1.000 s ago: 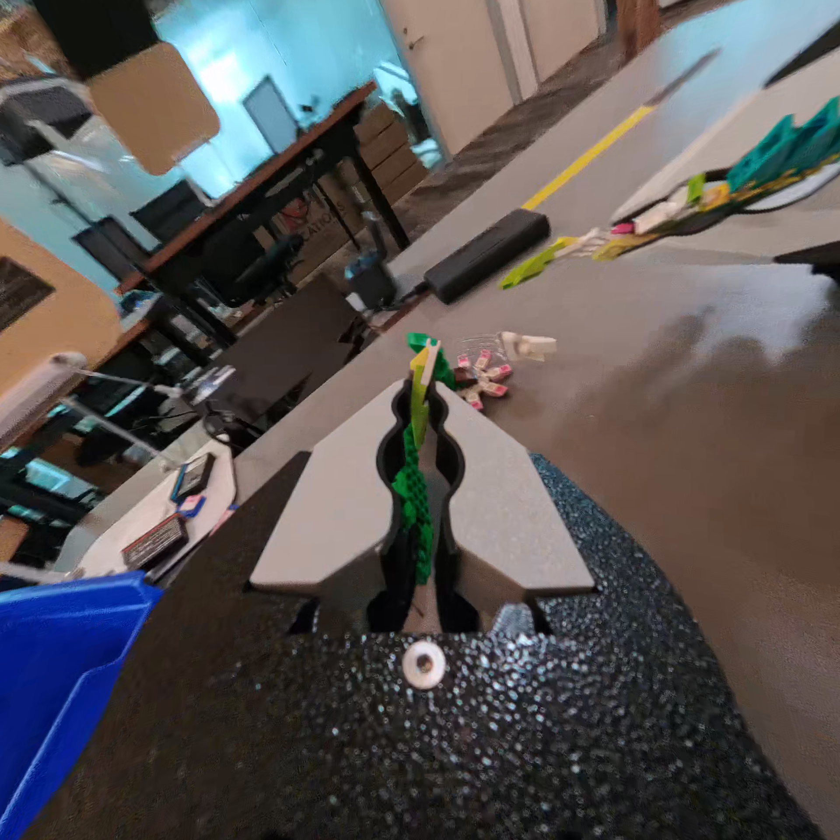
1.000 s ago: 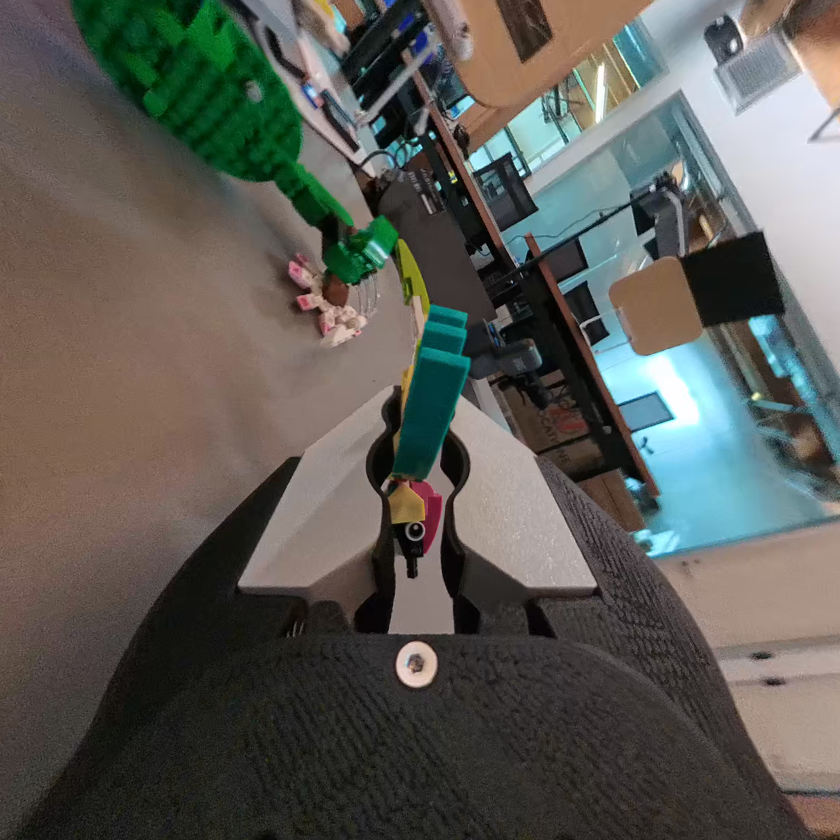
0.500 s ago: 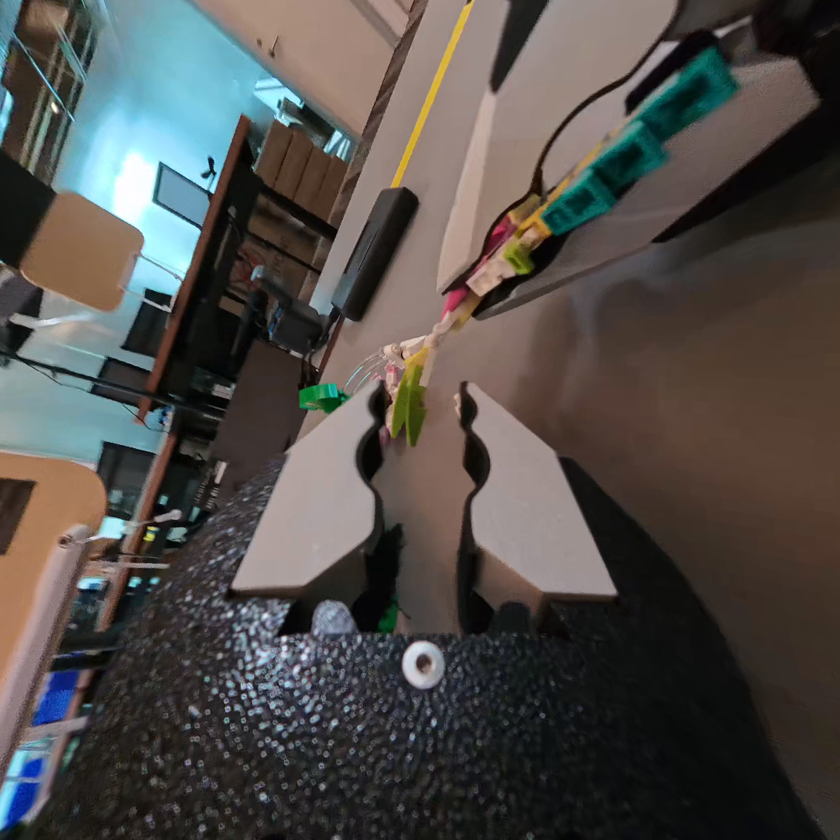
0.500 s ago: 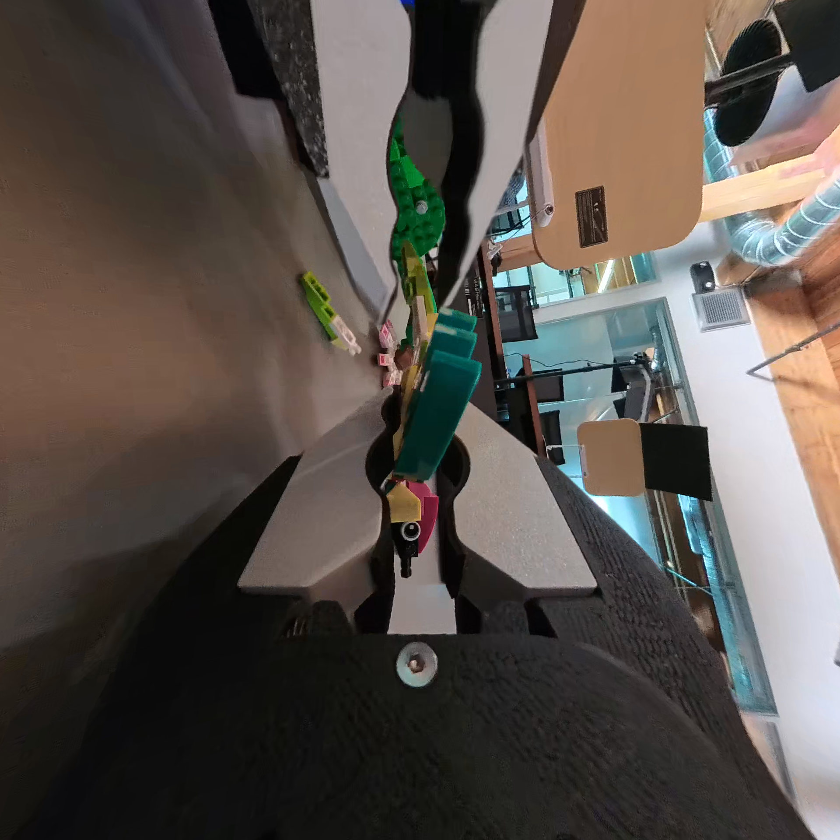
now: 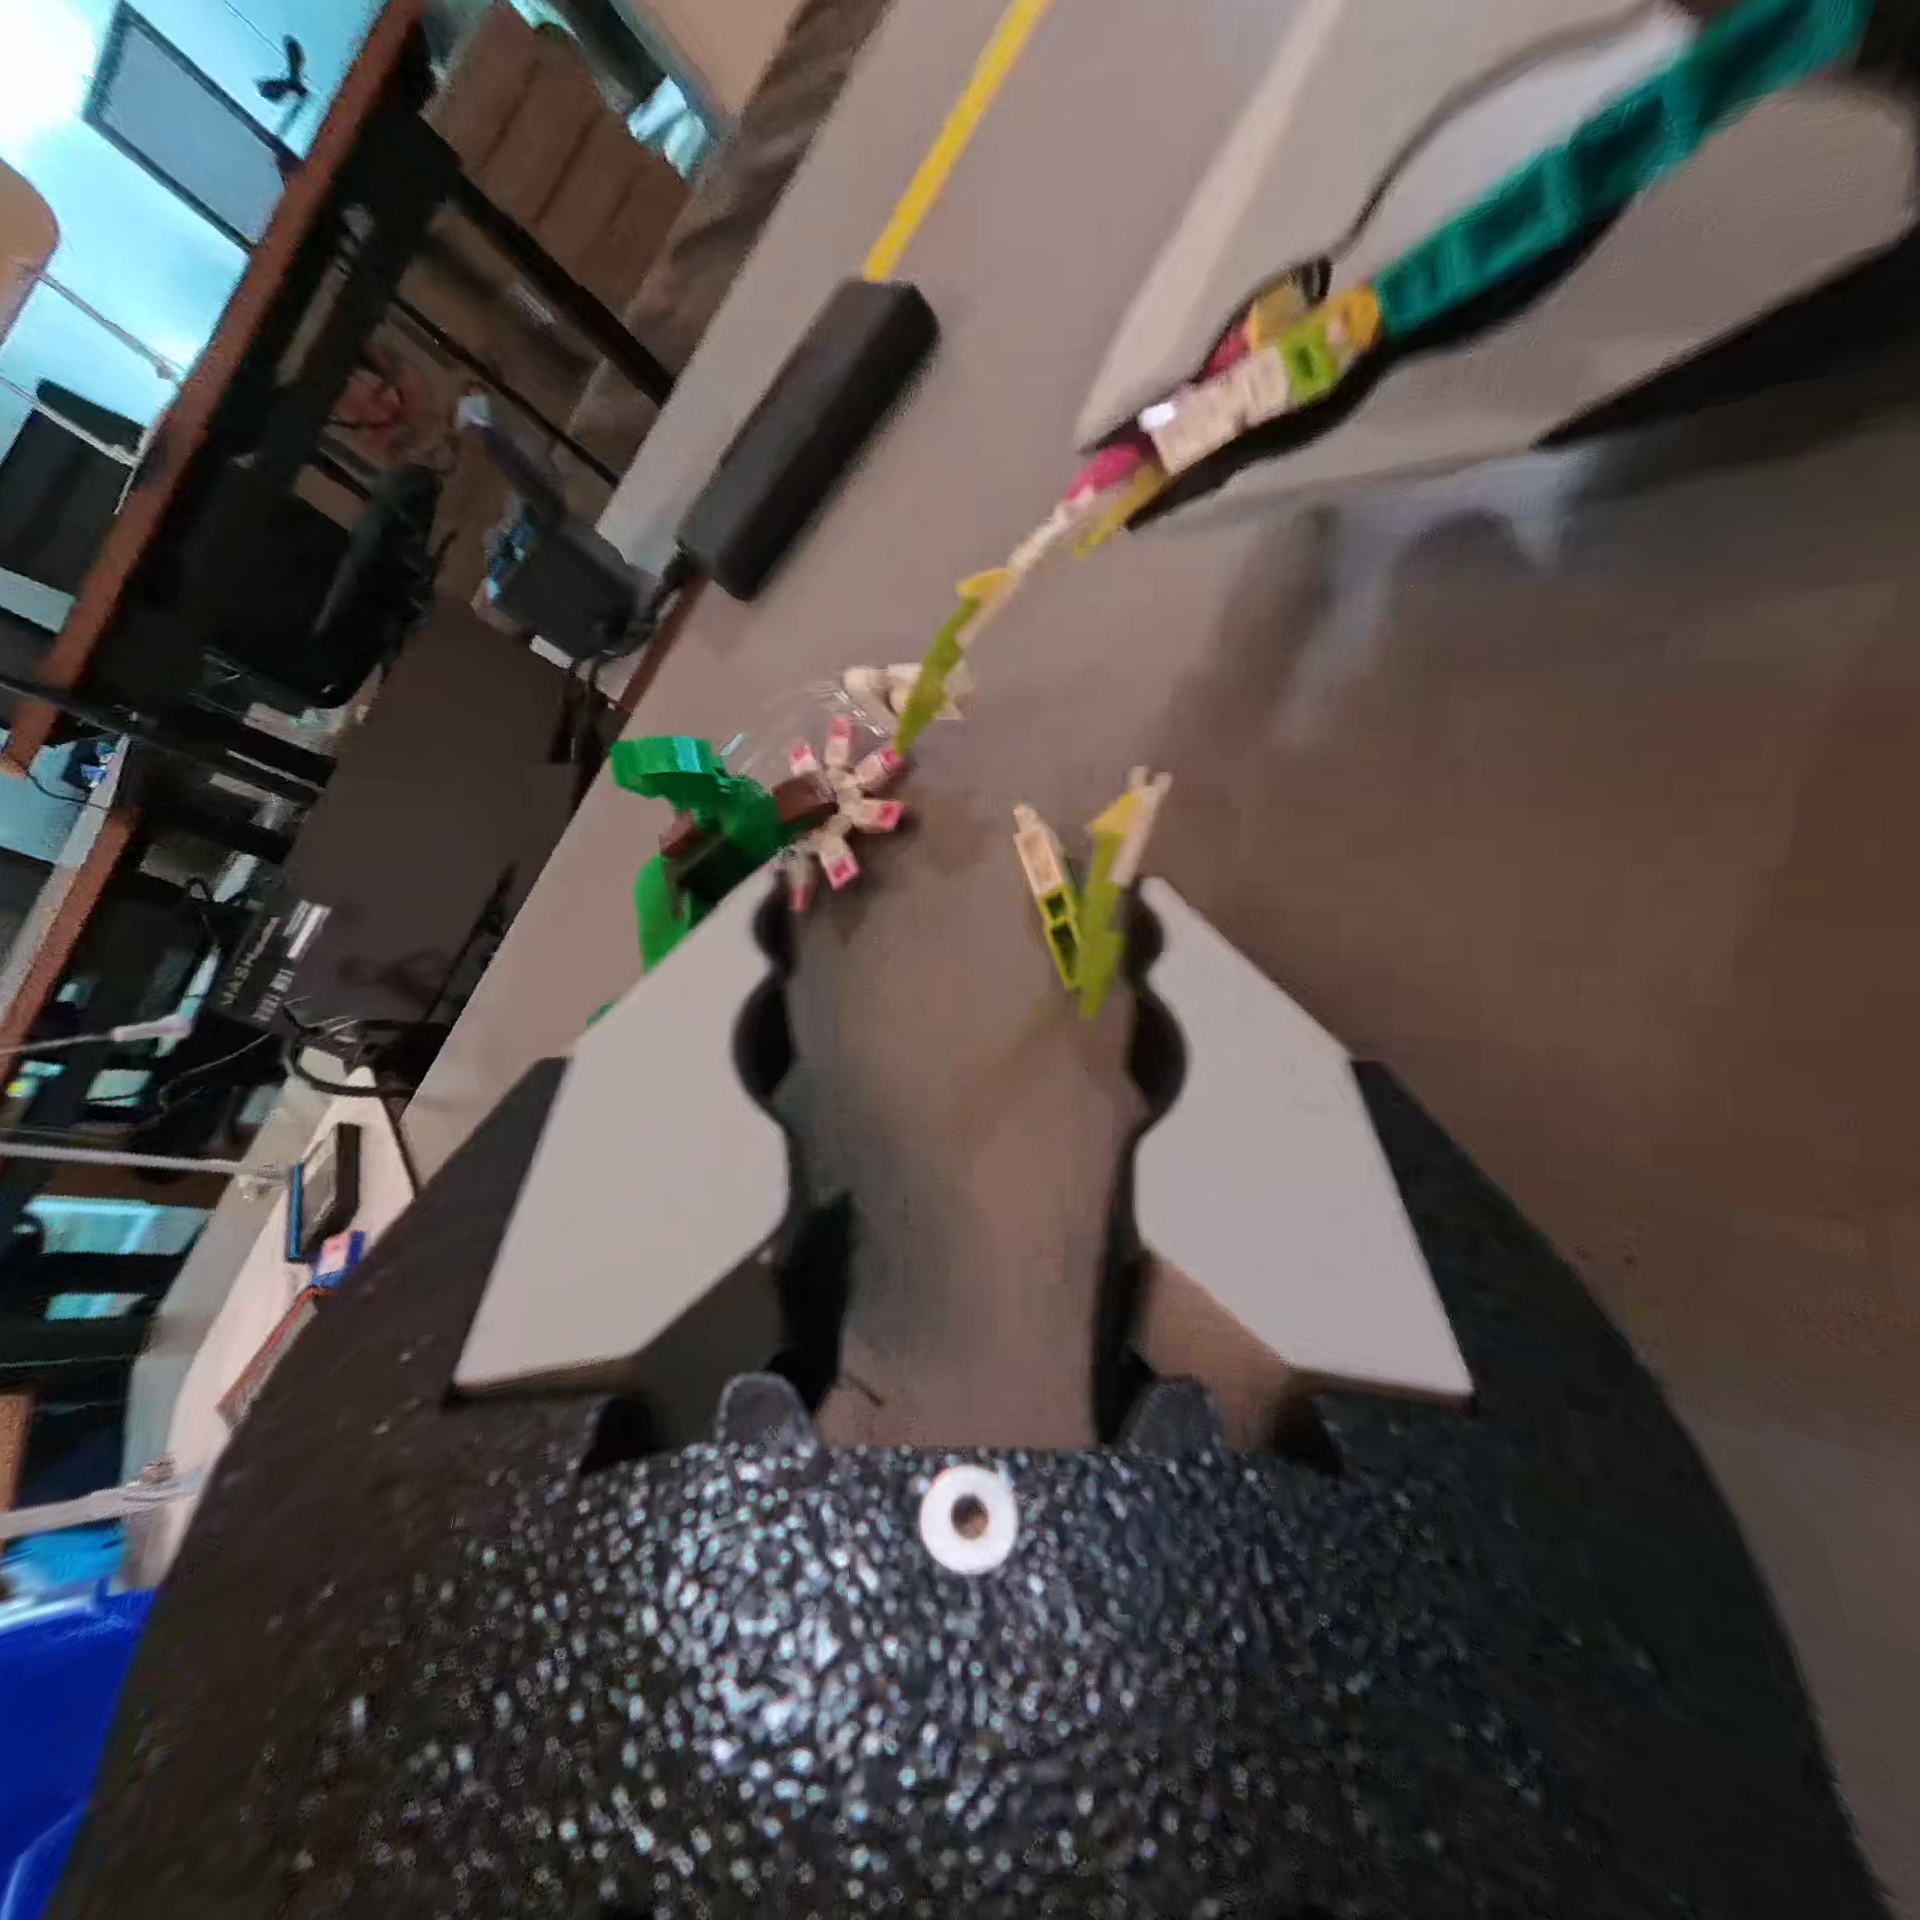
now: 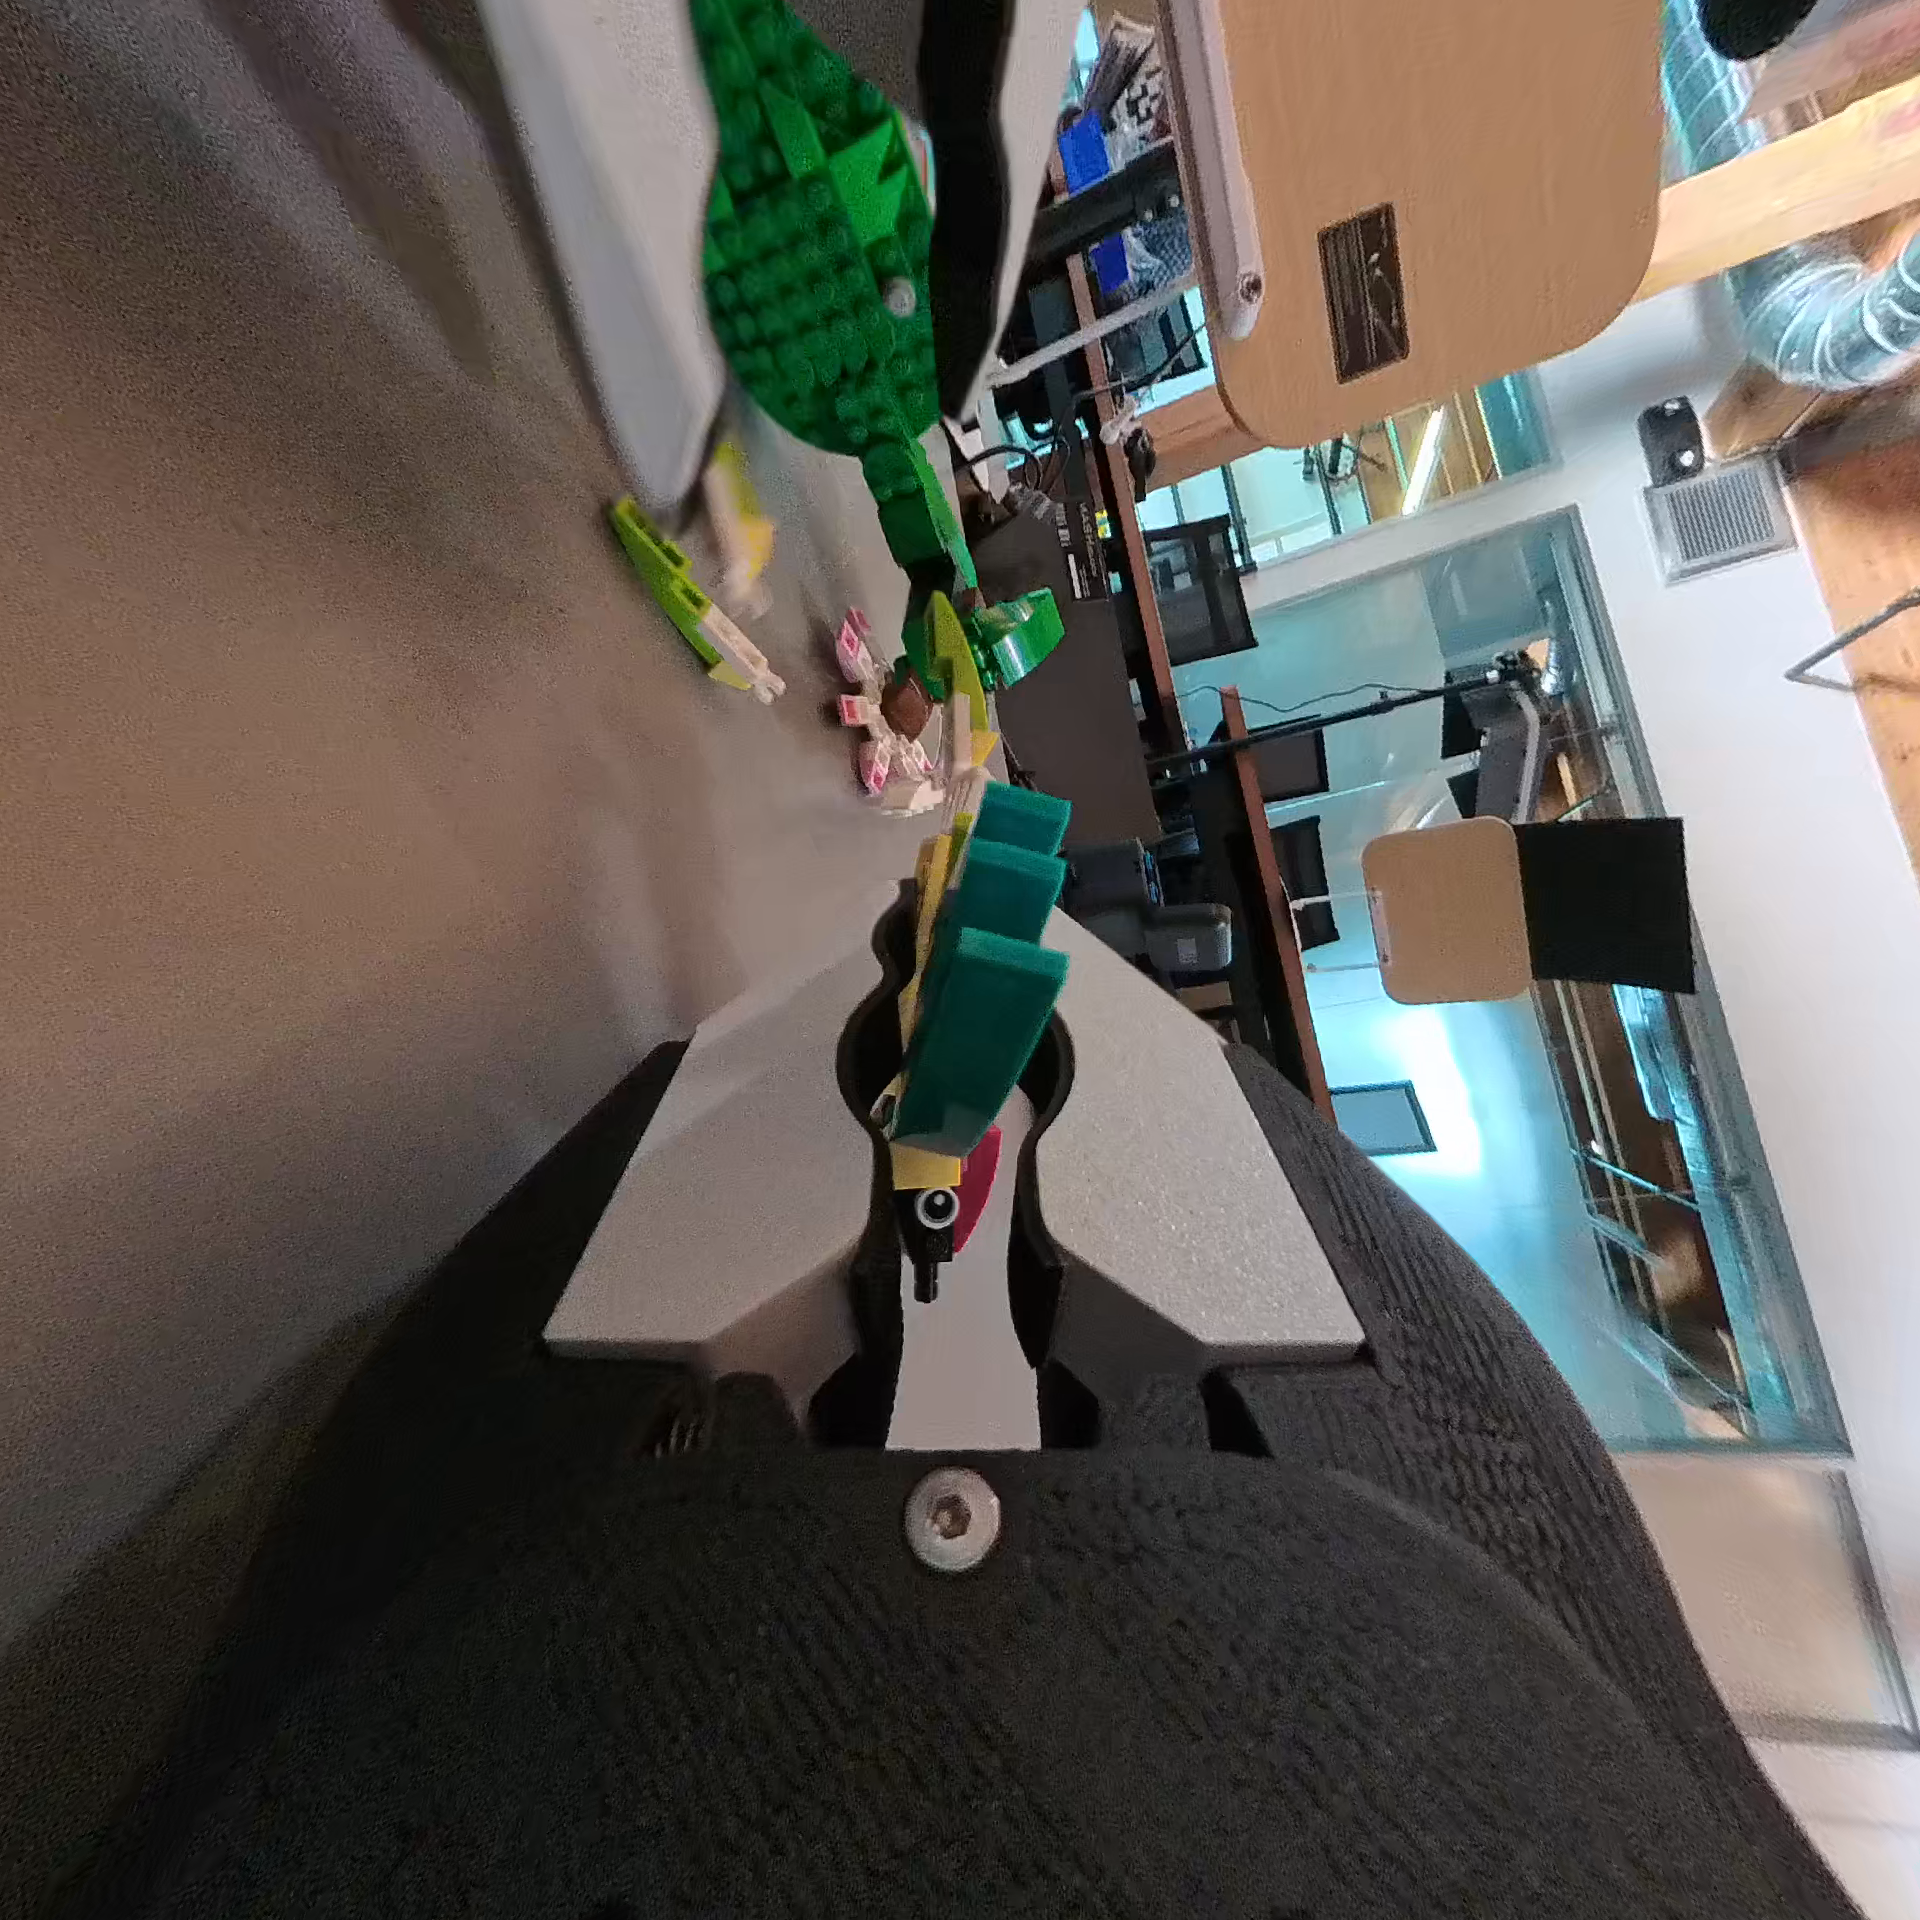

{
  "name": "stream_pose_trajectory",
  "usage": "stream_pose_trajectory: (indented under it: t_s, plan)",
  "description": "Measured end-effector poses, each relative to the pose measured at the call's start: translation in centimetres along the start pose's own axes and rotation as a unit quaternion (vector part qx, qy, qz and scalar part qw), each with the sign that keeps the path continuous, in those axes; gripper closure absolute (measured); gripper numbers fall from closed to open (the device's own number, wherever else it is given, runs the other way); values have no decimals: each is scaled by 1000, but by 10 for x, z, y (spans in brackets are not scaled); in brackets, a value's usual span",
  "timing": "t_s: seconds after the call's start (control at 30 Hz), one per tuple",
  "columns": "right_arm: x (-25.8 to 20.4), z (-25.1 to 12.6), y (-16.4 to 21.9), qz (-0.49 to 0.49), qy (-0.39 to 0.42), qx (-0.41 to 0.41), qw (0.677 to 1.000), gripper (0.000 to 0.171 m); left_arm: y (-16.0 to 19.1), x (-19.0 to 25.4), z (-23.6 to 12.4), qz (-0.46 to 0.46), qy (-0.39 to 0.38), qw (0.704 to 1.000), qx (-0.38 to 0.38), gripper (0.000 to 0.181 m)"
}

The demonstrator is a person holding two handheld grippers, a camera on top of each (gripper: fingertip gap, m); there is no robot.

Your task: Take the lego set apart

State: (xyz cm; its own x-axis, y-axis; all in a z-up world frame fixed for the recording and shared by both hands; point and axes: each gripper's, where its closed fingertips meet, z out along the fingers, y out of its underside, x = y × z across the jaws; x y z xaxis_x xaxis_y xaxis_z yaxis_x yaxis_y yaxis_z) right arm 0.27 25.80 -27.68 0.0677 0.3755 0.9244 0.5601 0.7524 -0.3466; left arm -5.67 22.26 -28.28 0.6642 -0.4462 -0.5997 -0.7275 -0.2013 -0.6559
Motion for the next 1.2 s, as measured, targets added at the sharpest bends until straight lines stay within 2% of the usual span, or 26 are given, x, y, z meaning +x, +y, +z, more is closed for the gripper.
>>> stream_pose_trajectory:
  t_s: [0.07, 0.23, 0.33, 0.53, 0.57, 0.6, 0.67, 0.7, 0.8, 0.9, 1.03, 1.13, 1.2]
  plan:
    - [-5, -6, -5, -8, -7, 12, 1000, 159, 4, 12, 6, 34, 11, 999, -11, 102]
    - [-28, -23, -28, -79, -36, 63, 994, 159, -15, 36, 7, 121, 28, 992, 29, 134]
    - [-29, -26, -32, -85, -35, 71, 993, 159, -24, 39, 6, 143, 20, 989, 39, 175]
    - [-22, -22, -25, -61, -22, 47, 997, 160, -29, 35, 8, 119, 20, 993, 22, 177]
    - [-18, -20, -10, -62, -12, 6, 998, 159, -12, 15, 4, 129, -32, 991, -33, 177]
    - [-12, -20, 9, -47, -6, -33, 998, 159, 3, -7, -1, 123, -69, 988, -55, 176]
    - [1, -27, 20, 16, 8, -34, 999, 159, 5, -26, -13, -24, -46, 999, -9, 177]
    - [1, -29, 20, 18, 8, -32, 999, 159, -1, -32, -16, -60, -41, 997, 10, 177]
    - [-9, -28, 14, -13, -7, -25, 1000, 159, -23, 2, -9, -81, 40, 994, 55, 176]
    - [-10, -29, 15, -4, -17, -22, 1000, 159, -24, 34, 2, -80, 98, 991, 41, 144]
    - [-10, -30, 11, -6, -20, -8, 1000, 158, -31, 45, 8, -128, 142, 980, 46, 98]
    - [-1, -36, 2, 65, -26, 31, 997, 158, -42, 46, 5, -123, 137, 979, 92, 99]
    - [15, -43, -5, 172, -36, 66, 982, 158, -51, 47, 0, -130, 140, 974, 121, 103]
